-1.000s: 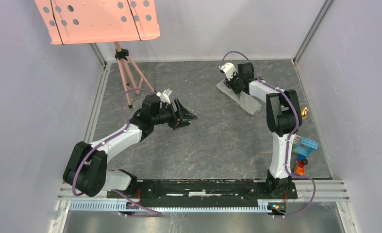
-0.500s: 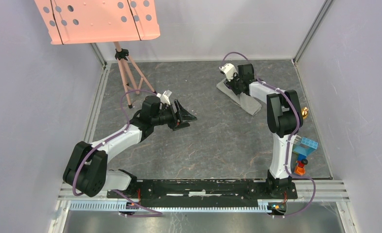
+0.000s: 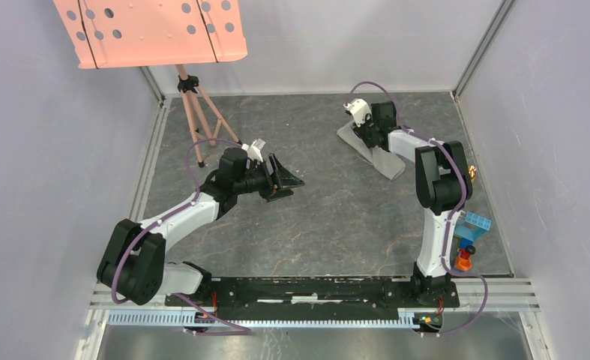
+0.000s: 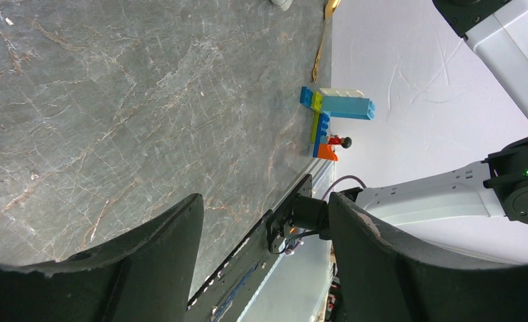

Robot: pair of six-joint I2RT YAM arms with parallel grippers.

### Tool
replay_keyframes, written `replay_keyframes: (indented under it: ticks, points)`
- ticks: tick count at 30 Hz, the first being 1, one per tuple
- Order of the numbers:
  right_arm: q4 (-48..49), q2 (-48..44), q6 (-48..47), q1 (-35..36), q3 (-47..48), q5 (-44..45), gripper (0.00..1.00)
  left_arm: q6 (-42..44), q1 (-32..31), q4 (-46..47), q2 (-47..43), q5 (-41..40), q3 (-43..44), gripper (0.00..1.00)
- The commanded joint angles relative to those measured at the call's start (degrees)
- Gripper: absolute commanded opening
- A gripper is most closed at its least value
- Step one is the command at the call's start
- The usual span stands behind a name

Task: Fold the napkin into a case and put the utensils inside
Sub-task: Insert the fork into the folded napkin, then pick up the spoon from the center of the board.

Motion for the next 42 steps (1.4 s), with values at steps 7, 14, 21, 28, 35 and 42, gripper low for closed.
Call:
replay_keyframes:
  ticks: [7, 14, 21, 28, 35, 42]
  points:
    - [1.88, -14.34, 8.89, -0.30, -2.38, -1.41, 0.45, 0.29, -0.02, 3.14, -2.31, 2.74, -1.42, 0.75]
    - [0.29, -29.83, 17.04, -3.91, -11.33, 13.88, 0.98, -0.25, -0.10, 1.98, -5.36, 5.41, -1.97, 0.75]
    - [-15.76, -32.46, 33.31, -17.17, -13.14, 31.76, 0.98, 2.20, -0.08, -6.28, -11.49, 5.53, -1.58, 0.75]
    - [-14.71, -30.86, 34.35, -27.06, -21.97, 25.04, 0.93, 2.57, -0.05, -11.82, -15.85, 4.46, -1.30, 0.76]
    - [-10.62, -29.84, 34.78, -33.95, -26.88, 18.34, 0.86, 2.24, -0.15, -14.29, -18.15, 3.47, -1.48, 0.76]
    - [-5.38, -26.37, 34.56, -38.41, -29.23, 6.13, 0.66, 3.62, -0.11, -16.77, -17.50, 3.55, 0.97, 0.76]
